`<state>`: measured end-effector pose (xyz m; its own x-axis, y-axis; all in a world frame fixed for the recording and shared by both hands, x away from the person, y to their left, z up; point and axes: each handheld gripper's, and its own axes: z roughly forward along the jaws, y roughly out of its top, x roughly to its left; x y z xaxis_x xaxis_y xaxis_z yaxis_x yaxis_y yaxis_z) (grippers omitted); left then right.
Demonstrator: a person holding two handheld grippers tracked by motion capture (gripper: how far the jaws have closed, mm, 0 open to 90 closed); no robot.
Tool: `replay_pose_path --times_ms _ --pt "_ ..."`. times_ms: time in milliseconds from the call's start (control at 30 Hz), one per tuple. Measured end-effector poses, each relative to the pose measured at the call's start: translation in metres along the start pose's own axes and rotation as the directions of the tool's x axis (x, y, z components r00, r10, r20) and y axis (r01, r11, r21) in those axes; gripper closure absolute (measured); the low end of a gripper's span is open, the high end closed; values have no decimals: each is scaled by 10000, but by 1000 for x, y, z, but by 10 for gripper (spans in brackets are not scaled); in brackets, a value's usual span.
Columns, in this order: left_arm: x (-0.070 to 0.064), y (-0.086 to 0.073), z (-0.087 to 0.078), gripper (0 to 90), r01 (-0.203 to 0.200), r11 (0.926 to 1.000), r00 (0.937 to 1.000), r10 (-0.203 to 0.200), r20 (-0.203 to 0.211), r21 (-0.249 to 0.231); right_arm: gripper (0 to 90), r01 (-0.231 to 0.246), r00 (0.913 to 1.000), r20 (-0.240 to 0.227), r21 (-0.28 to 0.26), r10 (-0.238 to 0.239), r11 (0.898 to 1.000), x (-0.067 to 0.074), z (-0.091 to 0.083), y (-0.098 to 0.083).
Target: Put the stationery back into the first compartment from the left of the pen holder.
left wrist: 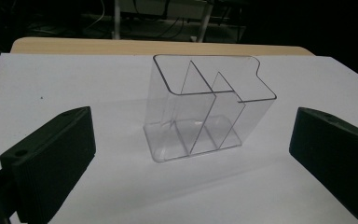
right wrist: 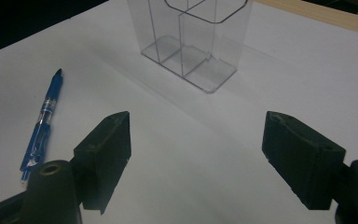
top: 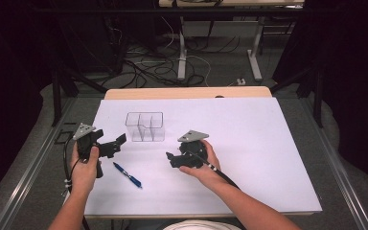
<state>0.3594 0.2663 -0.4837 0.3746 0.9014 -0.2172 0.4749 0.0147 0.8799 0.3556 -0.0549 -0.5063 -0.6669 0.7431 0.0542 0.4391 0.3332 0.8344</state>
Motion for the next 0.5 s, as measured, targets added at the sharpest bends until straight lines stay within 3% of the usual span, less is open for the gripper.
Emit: replay_pose_path --times_ms 133,500 --pt "1 0 -1 2 54 10000 10000 -54 -54 -58 290 161 9998 -100 63 -160 9999 11 9 0" --pt "4 0 -1 2 149 9999 9998 -149 -91 -58 489 157 9921 -1254 1162 -10 9931 44 34 -3"
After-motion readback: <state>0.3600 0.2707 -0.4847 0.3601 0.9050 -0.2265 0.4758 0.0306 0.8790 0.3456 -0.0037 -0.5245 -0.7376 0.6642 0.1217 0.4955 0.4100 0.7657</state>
